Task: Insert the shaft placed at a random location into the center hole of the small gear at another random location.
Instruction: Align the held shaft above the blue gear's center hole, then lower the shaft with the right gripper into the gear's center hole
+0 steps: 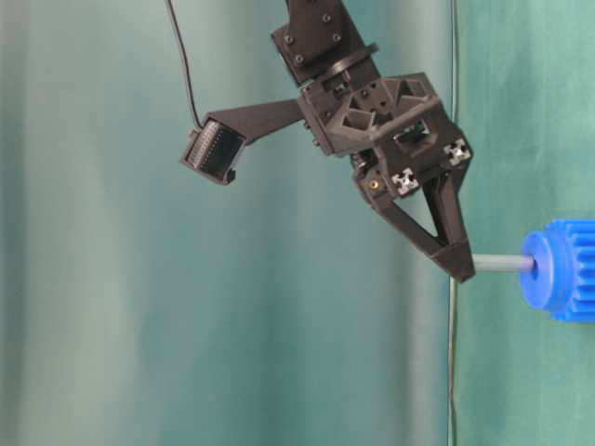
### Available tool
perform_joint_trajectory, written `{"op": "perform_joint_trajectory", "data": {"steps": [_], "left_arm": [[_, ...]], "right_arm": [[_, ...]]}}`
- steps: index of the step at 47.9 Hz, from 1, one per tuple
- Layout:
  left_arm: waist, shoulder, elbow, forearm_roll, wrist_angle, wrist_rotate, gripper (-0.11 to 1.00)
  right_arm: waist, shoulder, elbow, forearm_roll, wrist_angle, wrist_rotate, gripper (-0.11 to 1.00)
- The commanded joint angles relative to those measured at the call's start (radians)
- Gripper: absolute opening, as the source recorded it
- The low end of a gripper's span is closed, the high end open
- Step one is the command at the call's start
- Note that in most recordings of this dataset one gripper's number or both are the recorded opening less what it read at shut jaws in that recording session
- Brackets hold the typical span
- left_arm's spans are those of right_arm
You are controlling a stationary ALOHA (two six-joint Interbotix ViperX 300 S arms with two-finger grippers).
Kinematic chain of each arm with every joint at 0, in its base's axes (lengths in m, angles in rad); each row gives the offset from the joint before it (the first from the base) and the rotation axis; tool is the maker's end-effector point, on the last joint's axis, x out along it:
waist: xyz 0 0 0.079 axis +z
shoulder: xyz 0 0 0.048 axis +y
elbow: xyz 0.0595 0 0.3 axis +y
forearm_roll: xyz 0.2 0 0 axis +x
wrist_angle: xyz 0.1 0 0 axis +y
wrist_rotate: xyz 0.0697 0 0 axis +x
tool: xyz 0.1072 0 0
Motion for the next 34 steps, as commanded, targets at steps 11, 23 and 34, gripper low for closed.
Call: {"op": "perform_joint_trajectory", "data": {"steps": [11,23,34], "left_arm": [[-0.002,0.006,-0.028,0.003,-0.011,0.0,0.0],[0.0,0.006,-0.028,0.003,-0.011,0.0,0.0],[-0.002,0.005,-0.028,0.003,-0.012,0.0,0.0]], "right_arm": [[0.002,-0.009,-0.02,0.003,-0.015,0.0,0.13],[0.002,-0.018,-0.025,0.003,-0.015,0.0,0.13],[0.002,-0.064,-0.028,0.002,-0.006,-0.002,0.13]]}}
